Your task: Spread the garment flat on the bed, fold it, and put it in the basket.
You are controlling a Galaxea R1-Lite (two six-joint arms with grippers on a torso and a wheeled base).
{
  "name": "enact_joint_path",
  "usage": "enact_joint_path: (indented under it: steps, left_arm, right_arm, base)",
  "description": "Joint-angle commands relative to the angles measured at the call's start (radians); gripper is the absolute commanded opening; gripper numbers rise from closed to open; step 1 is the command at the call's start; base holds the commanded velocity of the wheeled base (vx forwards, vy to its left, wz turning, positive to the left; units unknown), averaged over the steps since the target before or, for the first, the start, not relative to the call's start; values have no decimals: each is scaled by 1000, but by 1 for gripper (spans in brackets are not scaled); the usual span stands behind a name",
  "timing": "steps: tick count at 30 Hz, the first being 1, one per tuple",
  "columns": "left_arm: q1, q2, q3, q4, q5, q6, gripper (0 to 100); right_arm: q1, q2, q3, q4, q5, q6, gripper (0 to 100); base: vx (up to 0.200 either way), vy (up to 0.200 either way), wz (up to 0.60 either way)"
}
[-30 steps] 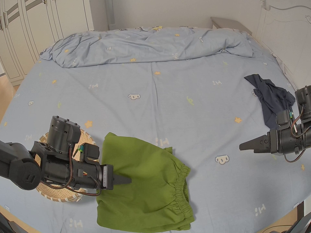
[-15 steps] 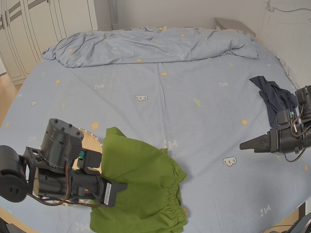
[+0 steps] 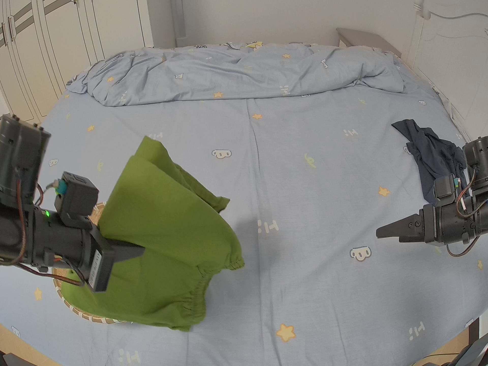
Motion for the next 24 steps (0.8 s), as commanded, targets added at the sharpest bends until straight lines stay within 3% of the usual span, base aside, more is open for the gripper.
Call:
enact_joint_path:
  steps: [1,14,17,19,20,21,24]
  left_arm:
    - [59,-52,-41,1,0,27,0]
    - [144,-67,-90,-8,-17,29,0]
    - [227,-58,-92,-8,-90,27,0]
    - [227,-58,-92,-8,-90,27,0]
    - [309,-59,-93,-8,-169,26,0]
    - [329,-65,-93,-10,-192,21,0]
    - [362,-85,-93,-8,-215,10,0]
  right_arm:
    - [-3,-1,9,0,-4,-2,100]
    - [-3,2,9,0,-4,-4,100]
    - [-3,1,9,0,-4,-4,100]
    - [-3,1,9,0,-4,-4,100]
    - [0,-1,17,0,-4,-5,100]
    - [0,-1,17,-1,-4,-5,100]
    - [5,-1,17,0,-4,-5,100]
  base:
    - [0,0,0]
    - [0,0,0]
    - [0,0,0]
    - [0,0,0]
    - [0,0,0]
    - [0,0,0]
    - [0,0,0]
